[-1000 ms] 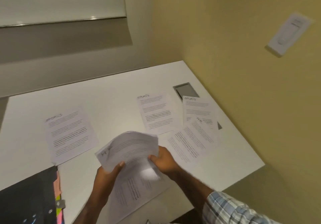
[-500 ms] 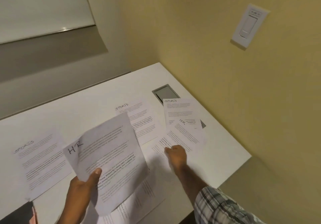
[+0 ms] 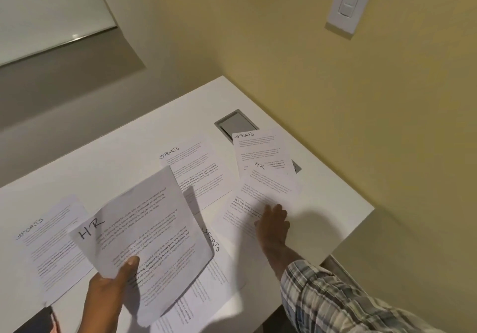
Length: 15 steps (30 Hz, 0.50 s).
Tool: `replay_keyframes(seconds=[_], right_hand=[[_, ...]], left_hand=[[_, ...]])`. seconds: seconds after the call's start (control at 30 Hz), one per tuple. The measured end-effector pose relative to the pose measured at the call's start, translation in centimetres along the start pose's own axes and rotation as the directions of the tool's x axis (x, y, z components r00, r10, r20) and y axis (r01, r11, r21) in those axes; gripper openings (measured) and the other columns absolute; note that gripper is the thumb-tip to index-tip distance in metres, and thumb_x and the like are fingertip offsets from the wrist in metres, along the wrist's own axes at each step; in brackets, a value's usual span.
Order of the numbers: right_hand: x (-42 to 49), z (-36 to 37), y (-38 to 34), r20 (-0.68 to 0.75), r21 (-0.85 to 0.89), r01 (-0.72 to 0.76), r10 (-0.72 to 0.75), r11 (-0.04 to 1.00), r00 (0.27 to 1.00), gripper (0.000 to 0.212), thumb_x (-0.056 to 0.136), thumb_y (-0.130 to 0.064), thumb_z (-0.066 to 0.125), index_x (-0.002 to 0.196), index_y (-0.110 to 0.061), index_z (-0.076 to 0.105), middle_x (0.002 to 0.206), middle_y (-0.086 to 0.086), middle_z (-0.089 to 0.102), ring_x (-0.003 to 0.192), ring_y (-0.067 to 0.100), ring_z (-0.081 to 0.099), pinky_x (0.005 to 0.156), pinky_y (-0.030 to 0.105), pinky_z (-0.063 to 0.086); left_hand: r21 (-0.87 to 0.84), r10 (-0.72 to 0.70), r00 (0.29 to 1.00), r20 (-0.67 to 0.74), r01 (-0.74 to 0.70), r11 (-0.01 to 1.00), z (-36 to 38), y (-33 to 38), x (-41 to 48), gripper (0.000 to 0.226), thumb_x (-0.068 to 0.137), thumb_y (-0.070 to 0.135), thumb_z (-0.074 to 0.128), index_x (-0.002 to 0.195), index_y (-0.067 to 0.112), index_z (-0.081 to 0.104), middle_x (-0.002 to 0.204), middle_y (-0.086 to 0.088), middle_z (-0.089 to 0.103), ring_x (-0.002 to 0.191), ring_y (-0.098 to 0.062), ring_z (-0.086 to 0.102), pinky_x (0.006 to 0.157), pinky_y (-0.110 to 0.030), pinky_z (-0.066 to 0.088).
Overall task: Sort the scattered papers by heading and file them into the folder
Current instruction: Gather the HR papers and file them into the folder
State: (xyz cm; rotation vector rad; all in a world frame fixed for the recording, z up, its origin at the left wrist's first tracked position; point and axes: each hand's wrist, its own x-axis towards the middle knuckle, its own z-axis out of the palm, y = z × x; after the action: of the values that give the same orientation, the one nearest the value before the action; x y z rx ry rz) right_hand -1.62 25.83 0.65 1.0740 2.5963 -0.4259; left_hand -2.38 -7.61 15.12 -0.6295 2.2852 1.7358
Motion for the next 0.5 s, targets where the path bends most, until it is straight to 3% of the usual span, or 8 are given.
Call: replay_keyframes(seconds=[0.07, 0.2, 0.33, 0.5], right_hand=[[0.0, 0.0, 0.4, 0.004, 0.015, -0.029, 0.029, 0.999, 1.0, 0.059, 0.092, -0.043, 0.062, 0.142, -0.017, 0.043, 0.145, 0.013, 0.041, 0.128, 0.03, 0.042, 0.095, 0.042, 0.045], [-0.5, -0.5, 1.5, 0.036, 0.077, -0.269, 0.267, 0.96, 0.963, 0.1, 0.08, -0.067, 0.07, 0.152, -0.013, 0.027, 0.14, 0.013, 0.04, 0.125, 0.027, 0.044, 0.092, 0.04, 0.048], [0.1, -1.4, 1.0, 0.081, 0.102, -0.307, 0.3, 0.946, 0.951, 0.115, 0.081, -0.061, 0.074, 0.16, -0.009, 0.007, 0.142, 0.02, 0.04, 0.122, 0.028, 0.048, 0.095, 0.04, 0.048], [0.2, -2.6, 0.4, 0.132, 0.206, -0.386, 0.366, 0.899, 0.921, 0.117, 0.081, -0.054, 0.079, 0.16, -0.011, 0.004, 0.134, 0.019, 0.046, 0.114, 0.025, 0.054, 0.091, 0.039, 0.05]], left_hand=[[0.011, 0.014, 1.0, -0.002, -0.014, 1.0, 0.0, 0.2, 0.1, 0.06, 0.082, 0.033, 0.082, 0.135, 0.015, 0.06, 0.127, -0.01, 0.066, 0.118, -0.03, 0.059, 0.109, -0.052, 0.042], [0.007, 0.034, 0.999, -0.014, -0.034, 0.999, 0.2, 0.3, 0.1, 0.066, 0.075, 0.041, 0.082, 0.133, 0.017, 0.061, 0.123, -0.007, 0.066, 0.116, -0.029, 0.058, 0.105, -0.05, 0.043], [-0.035, 0.041, 0.999, 0.016, -0.041, 0.999, 0.5, 0.4, 0.1, 0.056, 0.087, 0.026, 0.078, 0.137, 0.011, 0.058, 0.124, -0.01, 0.063, 0.114, -0.025, 0.054, 0.103, -0.045, 0.041], [-0.02, 0.045, 0.998, 0.044, -0.044, 0.999, 0.7, 0.8, -0.2, 0.048, 0.092, 0.017, 0.071, 0.137, 0.009, 0.057, 0.12, -0.009, 0.062, 0.112, -0.025, 0.053, 0.1, -0.044, 0.041]])
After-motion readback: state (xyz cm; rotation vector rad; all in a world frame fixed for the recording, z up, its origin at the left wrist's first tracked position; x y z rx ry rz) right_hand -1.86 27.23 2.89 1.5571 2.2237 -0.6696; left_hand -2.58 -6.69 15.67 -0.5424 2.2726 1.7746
